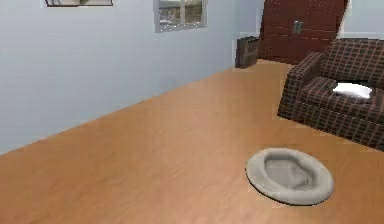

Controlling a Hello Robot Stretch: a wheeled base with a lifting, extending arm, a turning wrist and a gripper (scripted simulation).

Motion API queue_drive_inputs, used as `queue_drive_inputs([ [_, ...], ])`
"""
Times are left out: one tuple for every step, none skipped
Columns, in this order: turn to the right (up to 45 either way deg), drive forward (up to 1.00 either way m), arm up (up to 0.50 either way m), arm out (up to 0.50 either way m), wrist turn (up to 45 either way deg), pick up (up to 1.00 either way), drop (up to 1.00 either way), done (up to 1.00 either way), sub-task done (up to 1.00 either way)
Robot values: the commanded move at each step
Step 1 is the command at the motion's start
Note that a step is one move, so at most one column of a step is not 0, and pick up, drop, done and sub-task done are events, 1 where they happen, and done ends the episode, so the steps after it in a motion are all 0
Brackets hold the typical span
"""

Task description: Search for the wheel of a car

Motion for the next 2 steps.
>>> queue_drive_inputs([
  [0.0, 1.00, 0.00, 0.00, 0.0, 0.00, 0.00, 0.00, 0.00],
  [3.0, 0.00, 0.00, 0.00, 0.0, 0.00, 0.00, 0.00, 0.00],
])
